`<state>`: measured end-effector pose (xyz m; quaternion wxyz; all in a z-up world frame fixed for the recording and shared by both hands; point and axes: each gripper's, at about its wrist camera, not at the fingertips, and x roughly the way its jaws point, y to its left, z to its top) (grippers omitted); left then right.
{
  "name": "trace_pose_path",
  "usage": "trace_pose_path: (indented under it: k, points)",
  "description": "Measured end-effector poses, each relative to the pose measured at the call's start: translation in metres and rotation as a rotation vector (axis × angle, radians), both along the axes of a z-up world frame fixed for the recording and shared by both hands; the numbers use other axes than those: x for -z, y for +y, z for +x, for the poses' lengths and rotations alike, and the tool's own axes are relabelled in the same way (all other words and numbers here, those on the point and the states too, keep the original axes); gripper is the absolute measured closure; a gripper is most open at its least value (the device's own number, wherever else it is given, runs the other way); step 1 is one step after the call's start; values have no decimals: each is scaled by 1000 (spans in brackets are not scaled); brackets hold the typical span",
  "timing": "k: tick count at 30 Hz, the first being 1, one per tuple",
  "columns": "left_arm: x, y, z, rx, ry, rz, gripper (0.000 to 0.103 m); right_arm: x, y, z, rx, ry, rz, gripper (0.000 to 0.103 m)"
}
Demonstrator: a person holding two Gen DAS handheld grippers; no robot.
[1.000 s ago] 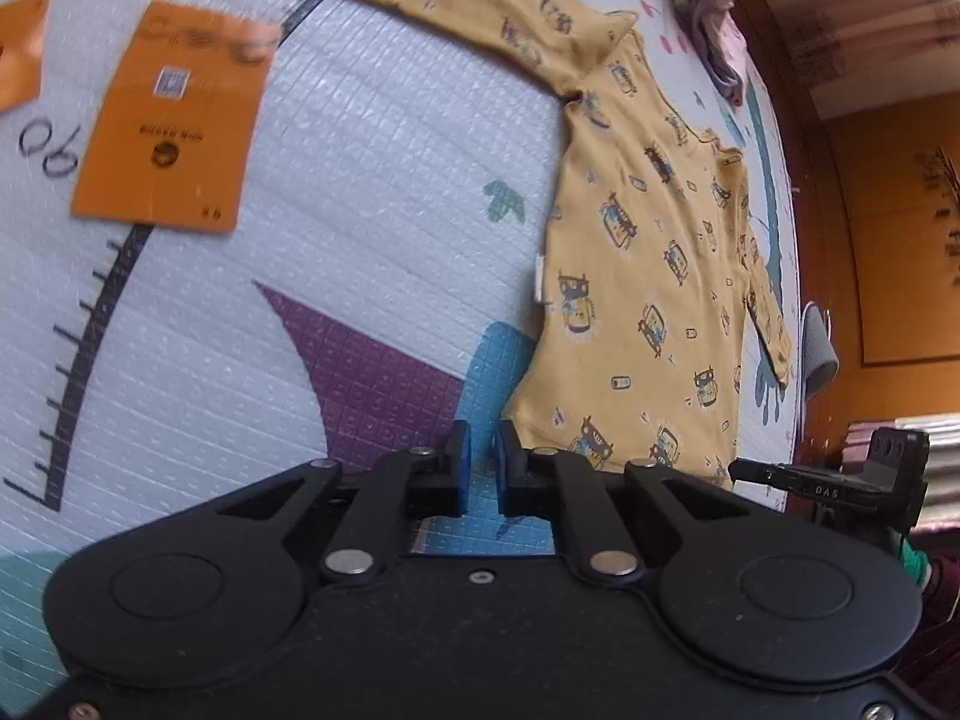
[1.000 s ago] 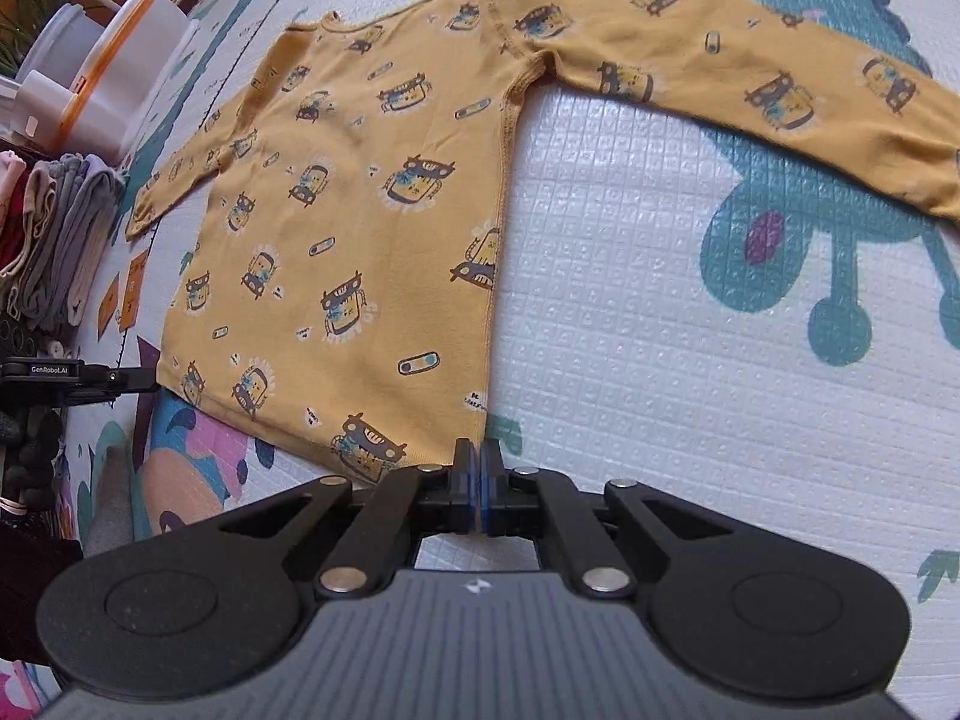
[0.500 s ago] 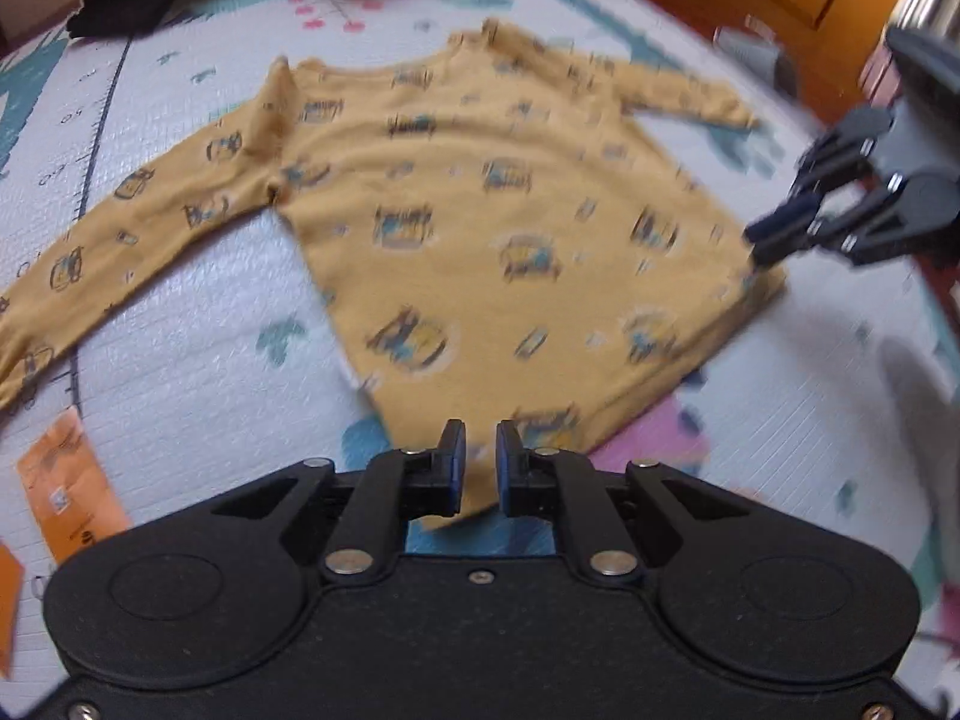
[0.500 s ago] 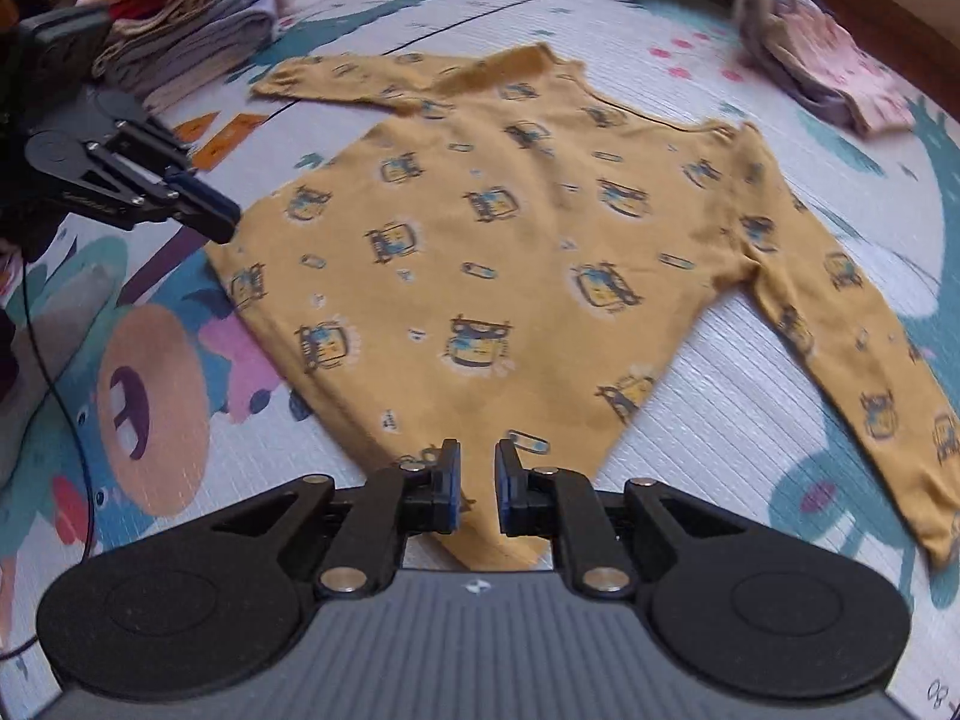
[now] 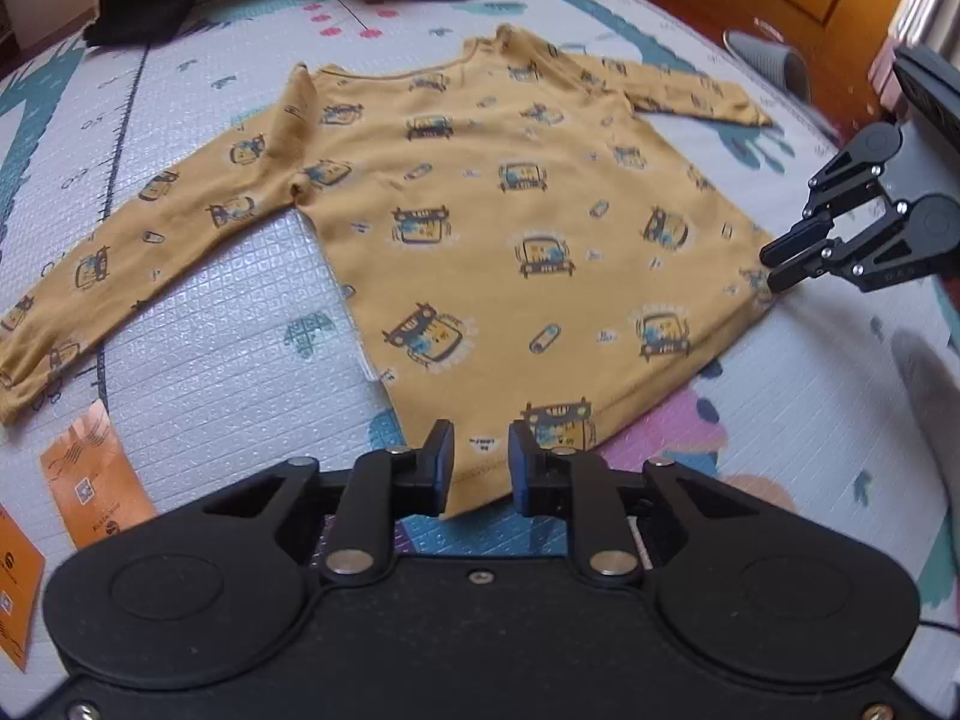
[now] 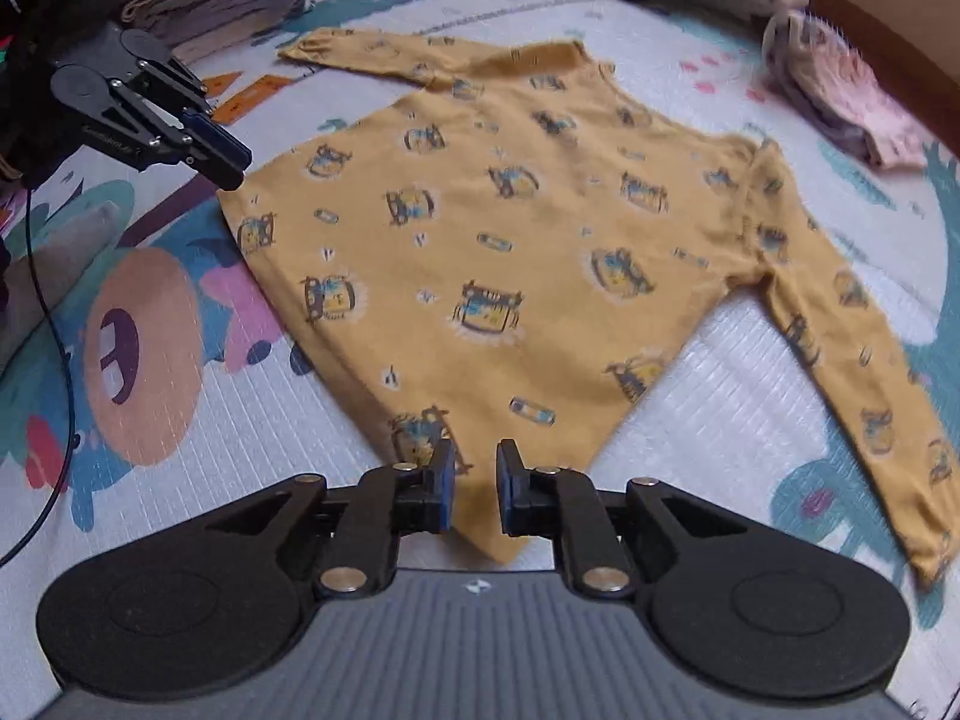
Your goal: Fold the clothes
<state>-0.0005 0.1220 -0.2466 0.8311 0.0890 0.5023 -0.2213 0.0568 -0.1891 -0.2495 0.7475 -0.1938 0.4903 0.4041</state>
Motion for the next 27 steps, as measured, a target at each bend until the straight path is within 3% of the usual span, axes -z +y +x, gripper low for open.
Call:
trace_pose_path:
  k: [2,5,9,13,16,19,23,27]
  points:
    - [5,0,2,5,39,34,80,3,-3,1,19,56,25,76]
    - [0,4,7,15,76,28,80,0,-1,0,-61,95,9,76]
    - [-15,19,26,-31,62,3,80,-3,-16,24,40,165,76,79]
    - [-50,26,70,-17,8,46,80,-18,-30,82,121,86,106,79]
    - [-84,23,120,66,-59,101,80,-25,-40,138,174,14,111,77]
    - [-98,21,170,123,-84,177,80,-28,-40,179,190,-31,99,77]
    - [-93,6,226,225,-129,285,80,-21,-33,217,157,-58,16,75]
    - [-77,0,266,190,-140,184,80,-9,-58,229,246,-55,-2,73]
